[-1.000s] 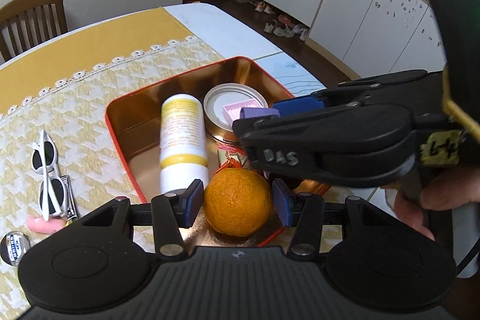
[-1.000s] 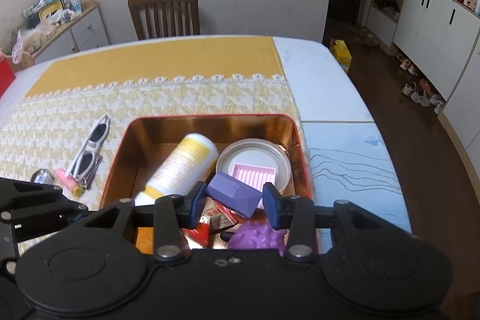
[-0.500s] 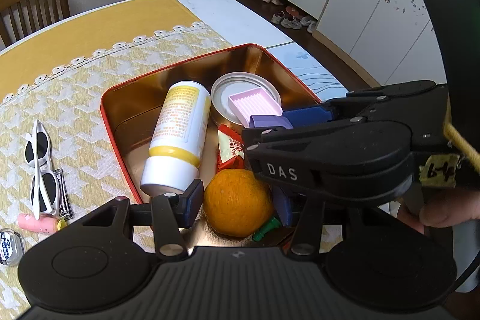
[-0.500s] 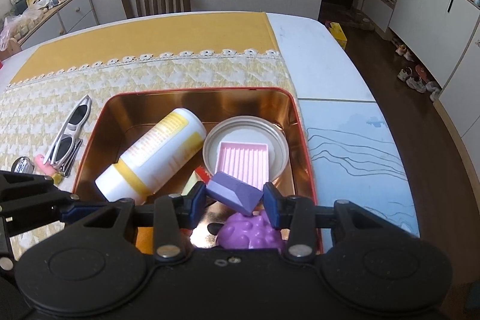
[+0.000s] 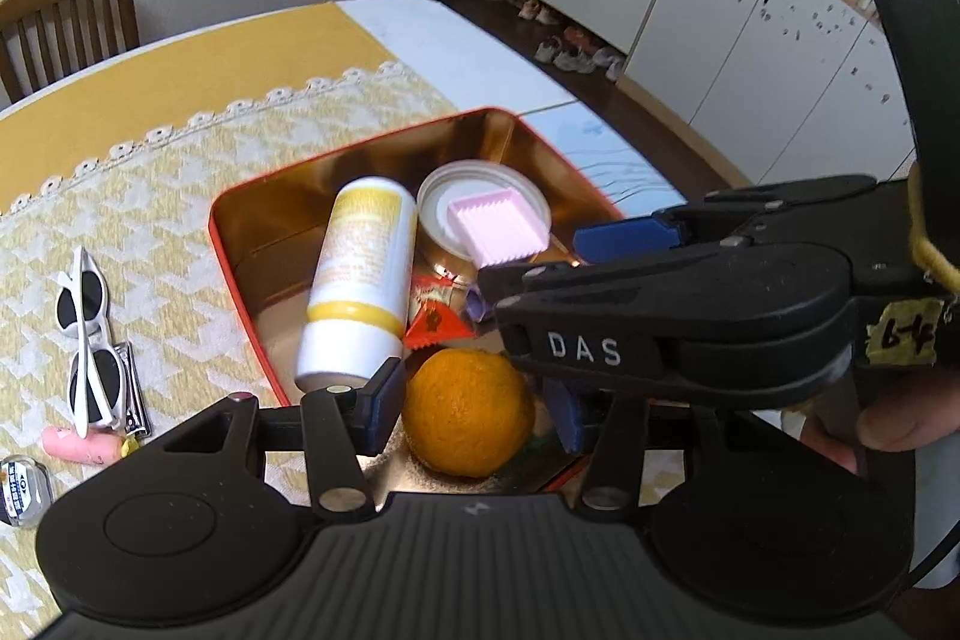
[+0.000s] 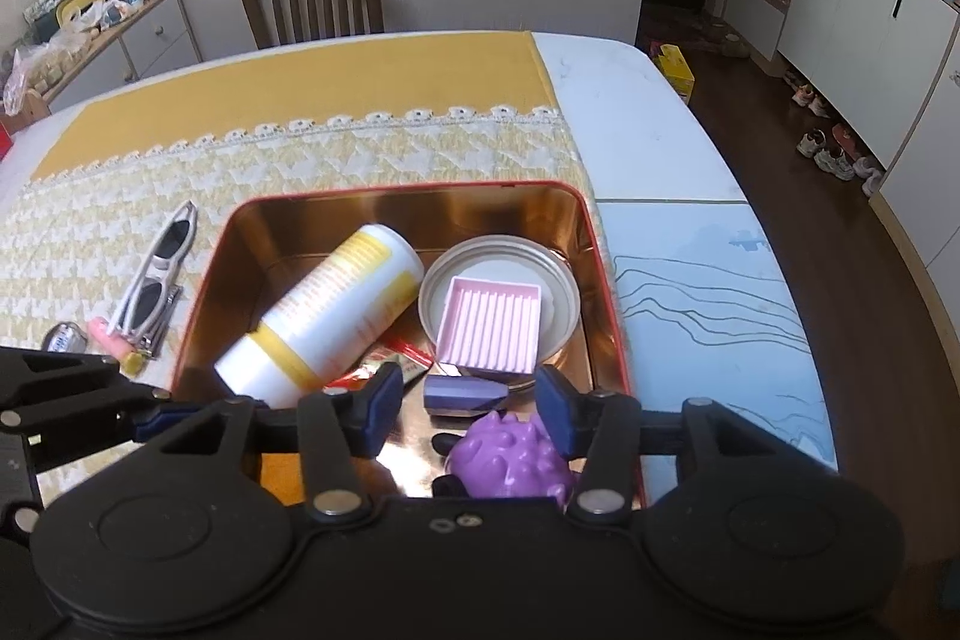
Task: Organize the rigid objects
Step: 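Release the orange into the red box while the right tool releases the purple block, then withdraw both tools toward the round black case and pink tube, then grasp the round black clear-lidded case with the left tool while the right grasps the pink tube, then carry the black case with the left tool while the right carries the pink tube over the red box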
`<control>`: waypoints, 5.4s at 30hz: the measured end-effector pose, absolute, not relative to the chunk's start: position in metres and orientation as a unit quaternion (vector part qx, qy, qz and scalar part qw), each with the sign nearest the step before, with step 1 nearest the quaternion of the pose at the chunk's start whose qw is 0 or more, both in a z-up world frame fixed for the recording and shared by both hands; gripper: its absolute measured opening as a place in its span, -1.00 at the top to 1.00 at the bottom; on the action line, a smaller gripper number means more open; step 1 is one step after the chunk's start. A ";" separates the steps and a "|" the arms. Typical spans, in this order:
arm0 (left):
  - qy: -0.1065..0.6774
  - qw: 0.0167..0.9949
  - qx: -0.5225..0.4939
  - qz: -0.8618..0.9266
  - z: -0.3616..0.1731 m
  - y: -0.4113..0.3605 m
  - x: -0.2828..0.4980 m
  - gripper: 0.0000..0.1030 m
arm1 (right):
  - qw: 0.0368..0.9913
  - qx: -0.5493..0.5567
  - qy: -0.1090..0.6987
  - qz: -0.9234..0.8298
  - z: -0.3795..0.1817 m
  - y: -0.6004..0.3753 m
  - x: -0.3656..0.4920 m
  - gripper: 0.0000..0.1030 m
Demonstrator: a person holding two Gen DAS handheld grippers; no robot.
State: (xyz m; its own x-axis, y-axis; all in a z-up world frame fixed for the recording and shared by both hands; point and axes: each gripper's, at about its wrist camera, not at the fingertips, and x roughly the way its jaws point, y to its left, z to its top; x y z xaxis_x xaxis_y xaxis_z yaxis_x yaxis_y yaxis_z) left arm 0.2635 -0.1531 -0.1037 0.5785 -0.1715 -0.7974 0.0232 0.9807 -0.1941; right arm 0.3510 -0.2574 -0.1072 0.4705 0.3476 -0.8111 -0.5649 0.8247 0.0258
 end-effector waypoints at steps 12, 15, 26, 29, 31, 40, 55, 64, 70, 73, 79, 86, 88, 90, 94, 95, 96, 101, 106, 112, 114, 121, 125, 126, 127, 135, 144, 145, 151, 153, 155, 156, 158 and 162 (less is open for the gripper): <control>0.411 0.905 -0.068 -0.082 -0.076 -0.147 0.236 -0.20 | 0.864 -0.090 0.408 0.282 -0.068 -0.265 0.328 -0.29; 0.403 0.909 -0.069 -0.083 -0.070 -0.141 0.228 -0.22 | 0.867 -0.084 0.400 0.284 -0.060 -0.266 0.318 -0.44; 0.368 0.924 -0.076 -0.066 -0.056 -0.096 0.187 -0.49 | 0.885 -0.059 0.368 0.279 -0.039 -0.270 0.284 -0.75; 0.361 0.927 -0.078 -0.060 -0.054 -0.082 0.176 -0.50 | 0.887 -0.055 0.361 0.281 -0.037 -0.267 0.274 -0.82; 0.354 0.931 -0.075 -0.053 -0.053 -0.073 0.169 -0.56 | 0.888 -0.055 0.355 0.287 -0.036 -0.263 0.266 -0.89; 0.342 0.936 -0.081 -0.014 -0.056 -0.029 0.141 -0.61 | 0.884 -0.047 0.329 0.329 -0.034 -0.233 0.231 -1.00; 0.360 0.930 -0.063 0.041 -0.103 0.031 0.123 -0.62 | 0.864 -0.060 0.362 0.345 -0.065 -0.155 0.207 -1.00; 0.369 0.928 -0.023 0.052 -0.133 0.040 0.132 -0.62 | 0.860 -0.062 0.391 0.321 -0.095 -0.111 0.218 -0.99; 0.378 0.922 -0.038 0.069 -0.146 0.047 0.144 -0.61 | 0.862 -0.065 0.416 0.283 -0.120 -0.091 0.236 -0.99; 0.376 0.923 -0.034 0.073 -0.150 0.046 0.147 -0.61 | 0.863 -0.061 0.428 0.261 -0.128 -0.082 0.245 -0.98; 0.377 0.922 -0.030 0.083 -0.157 0.044 0.152 -0.61 | 0.859 -0.067 0.452 0.231 -0.143 -0.065 0.257 -0.86; 0.376 0.923 -0.021 0.085 -0.161 0.040 0.155 -0.61 | 0.856 -0.080 0.467 0.208 -0.152 -0.049 0.261 -0.57; 0.377 0.922 -0.021 0.087 -0.162 0.040 0.156 -0.61 | 0.852 -0.085 0.474 0.204 -0.155 -0.045 0.262 -0.48; 0.380 0.921 -0.025 0.085 -0.164 0.040 0.158 -0.48 | 0.851 -0.085 0.478 0.200 -0.156 -0.042 0.261 -0.41; 0.386 0.918 -0.032 0.082 -0.166 0.041 0.159 -0.31 | 0.852 -0.075 0.483 0.189 -0.159 -0.042 0.262 -0.37; 0.386 0.918 -0.034 0.082 -0.166 0.042 0.159 -0.24 | 0.852 -0.077 0.483 0.188 -0.159 -0.042 0.262 -0.35; 0.384 0.919 -0.034 0.082 -0.166 0.041 0.159 -0.20 | 0.852 -0.079 0.483 0.186 -0.159 -0.041 0.262 -0.31; 0.383 0.920 -0.033 0.081 -0.166 0.041 0.160 -0.01 | 0.853 -0.084 0.481 0.183 -0.159 -0.043 0.262 -0.14; 0.381 0.920 -0.030 0.080 -0.165 0.041 0.158 -0.01 | 0.852 -0.084 0.480 0.191 -0.158 -0.047 0.261 -0.14; 0.383 0.919 -0.038 0.083 -0.162 0.045 0.152 0.00 | 0.853 -0.072 0.480 0.194 -0.152 -0.060 0.256 -0.13; 0.382 0.919 -0.038 0.084 -0.160 0.045 0.148 0.00 | 0.853 -0.070 0.478 0.195 -0.150 -0.066 0.254 -0.13; 0.382 0.919 -0.044 0.092 -0.148 0.045 0.140 0.00 | 0.856 -0.070 0.463 0.218 -0.132 -0.083 0.236 -0.13; 0.379 0.920 -0.048 0.091 -0.138 0.040 0.136 0.00 | 0.858 -0.067 0.454 0.231 -0.120 -0.092 0.229 -0.13; 0.378 0.920 -0.050 0.091 -0.134 0.038 0.135 0.00 | 0.859 -0.066 0.451 0.234 -0.117 -0.094 0.227 -0.13; 0.376 0.921 -0.054 0.089 -0.131 0.038 0.134 -0.01 | 0.860 -0.066 0.448 0.235 -0.114 -0.095 0.226 -0.13; 0.369 0.923 -0.072 0.077 -0.103 0.028 0.129 -0.01 | 0.868 -0.062 0.427 0.245 -0.089 -0.112 0.220 -0.13; 0.357 0.930 -0.072 0.057 -0.075 0.005 0.133 -0.01 | 0.874 -0.053 0.411 0.254 -0.064 -0.141 0.218 -0.13; 0.355 0.931 -0.073 0.054 -0.072 0.003 0.134 -0.01 | 0.875 -0.052 0.409 0.255 -0.062 -0.145 0.219 -0.13; 0.345 0.935 -0.066 0.036 -0.059 -0.019 0.143 -0.01 | 0.880 -0.048 0.394 0.262 -0.047 -0.164 0.222 -0.13; 0.345 0.936 -0.063 0.030 -0.057 -0.026 0.147 -0.01 | 0.882 -0.050 0.387 0.265 -0.043 -0.171 0.224 -0.13; 0.345 0.936 -0.061 0.023 -0.054 -0.034 0.152 -0.01 | 0.884 -0.053 0.380 0.266 -0.039 -0.179 0.225 -0.13; 0.346 0.936 -0.061 0.020 -0.053 -0.036 0.155 -0.01 | 0.886 -0.054 0.377 0.265 -0.037 -0.184 0.226 -0.13; 0.346 0.936 -0.064 0.013 -0.050 -0.041 0.161 -0.01 | 0.889 -0.061 0.370 0.262 -0.035 -0.196 0.229 -0.14; 0.345 0.937 -0.058 0.003 -0.046 -0.053 0.175 -0.01 | 0.893 -0.067 0.370 0.247 -0.039 -0.222 0.238 -0.14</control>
State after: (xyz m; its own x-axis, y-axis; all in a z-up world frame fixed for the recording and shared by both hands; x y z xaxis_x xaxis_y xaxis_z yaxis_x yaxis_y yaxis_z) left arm 0.1750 -0.0529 -0.0464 0.7619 -0.0345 -0.6468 -0.0451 0.9933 -0.1061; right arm 0.2380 -0.2221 -0.0386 0.6048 0.3908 -0.6939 -0.4901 0.8694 0.0626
